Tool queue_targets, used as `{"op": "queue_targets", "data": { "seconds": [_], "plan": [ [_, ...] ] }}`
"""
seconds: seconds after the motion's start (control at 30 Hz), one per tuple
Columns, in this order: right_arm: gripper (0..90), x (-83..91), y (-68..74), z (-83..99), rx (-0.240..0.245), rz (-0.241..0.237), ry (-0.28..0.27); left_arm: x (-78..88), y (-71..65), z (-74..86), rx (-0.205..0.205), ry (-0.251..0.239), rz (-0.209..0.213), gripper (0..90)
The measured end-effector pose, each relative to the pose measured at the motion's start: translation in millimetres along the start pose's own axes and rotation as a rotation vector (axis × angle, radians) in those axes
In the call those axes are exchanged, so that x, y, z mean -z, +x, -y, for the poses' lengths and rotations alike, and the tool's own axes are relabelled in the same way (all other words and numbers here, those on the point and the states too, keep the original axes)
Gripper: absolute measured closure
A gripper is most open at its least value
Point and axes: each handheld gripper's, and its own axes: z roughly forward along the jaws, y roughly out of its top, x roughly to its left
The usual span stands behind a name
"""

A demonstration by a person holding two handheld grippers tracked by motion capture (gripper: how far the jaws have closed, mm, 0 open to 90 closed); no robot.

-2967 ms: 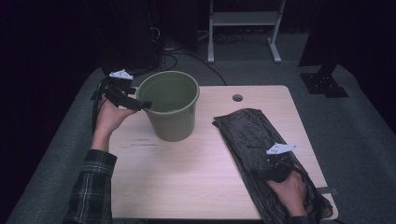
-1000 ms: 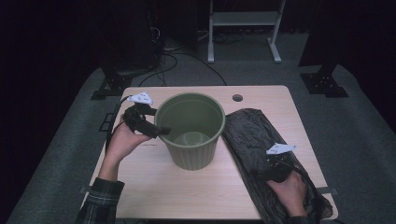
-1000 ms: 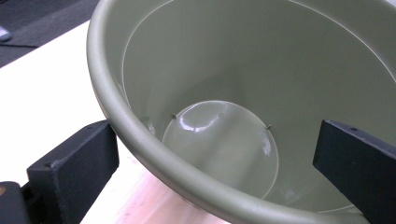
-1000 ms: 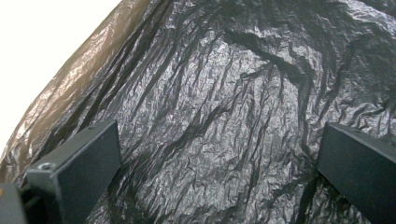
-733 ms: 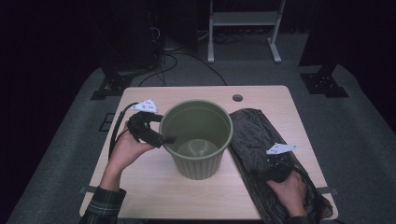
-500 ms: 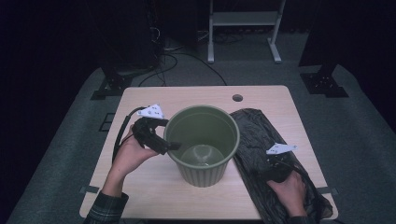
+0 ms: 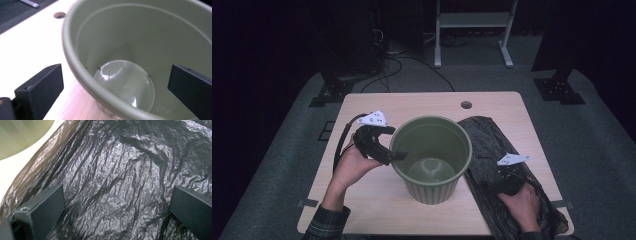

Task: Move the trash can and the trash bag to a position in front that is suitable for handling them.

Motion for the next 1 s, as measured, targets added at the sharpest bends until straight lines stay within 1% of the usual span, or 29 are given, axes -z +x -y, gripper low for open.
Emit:
{"op": "queue_targets", "data": {
  "seconds": [0.03, 0.07, 0.1, 0.13, 0.17, 0.2, 0.3, 0.43, 0.53, 0.63, 0.67, 0.7, 0.8, 0.87, 0.97, 1.0],
  "plan": [
    [0.0, 0.0, 0.0, 0.0, 0.000, 0.000, 0.000, 7.5, 1.8, -1.2, 0.003, -0.016, -0.011, 0.0],
    [0.0, 0.0, 0.0, 0.0, 0.000, 0.000, 0.000, 7.5, 1.8, -1.2, 0.003, -0.016, -0.011, 0.0],
    [0.0, 0.0, 0.1, 0.0, -0.002, 0.001, 0.000, 17.1, 1.6, -0.5, 0.007, -0.040, -0.025, 0.0],
    [0.0, 0.0, 0.1, 0.0, -0.002, 0.001, 0.000, 17.1, 1.6, -0.5, 0.007, -0.040, -0.025, 0.0],
    [0.0, 0.0, 0.3, 0.0, -0.002, 0.002, 0.000, 26.8, 0.6, 1.6, 0.009, -0.058, -0.042, 0.0],
    [0.0, 0.0, 0.3, 0.0, -0.002, 0.002, 0.000, 26.8, 0.6, 1.6, 0.009, -0.058, -0.042, 0.0],
    [0.0, 0.1, 0.8, 0.1, -0.007, 0.005, 0.000, 40.6, -1.7, 7.3, 0.016, -0.074, -0.064, 0.0],
    [0.0, 0.6, 1.8, 0.5, -0.016, 0.015, 0.001, 53.9, -6.5, 17.5, 0.028, -0.086, -0.088, 0.0],
    [0.0, 0.7, 2.1, 0.6, -0.018, 0.017, 0.001, 59.5, -11.5, 28.0, 0.042, -0.089, -0.108, 0.0],
    [0.0, 0.7, 1.9, 0.5, -0.018, 0.016, 0.002, 57.8, -18.7, 43.7, 0.055, -0.084, -0.123, 0.0],
    [0.0, 0.7, 1.9, 0.5, -0.018, 0.016, 0.002, 57.8, -18.7, 43.7, 0.055, -0.084, -0.123, 0.0],
    [0.0, 0.7, 1.9, 0.5, -0.019, 0.017, 0.001, 56.8, -20.1, 47.3, 0.056, -0.079, -0.129, 0.0],
    [0.0, 0.6, 1.8, 0.5, -0.018, 0.016, 0.001, 51.4, -23.9, 58.0, 0.062, -0.080, -0.126, 0.0],
    [0.0, 0.5, 1.6, 0.5, -0.018, 0.016, 0.001, 46.8, -26.2, 64.4, 0.048, -0.069, -0.132, 0.0],
    [0.0, 0.5, 1.5, 0.4, -0.018, 0.015, 0.000, 40.2, -27.2, 74.8, 0.047, -0.063, -0.145, 0.0],
    [0.0, 0.5, 1.5, 0.4, -0.018, 0.015, 0.000, 36.5, -26.5, 81.2, 0.046, -0.065, -0.149, 0.0]
  ]
}}
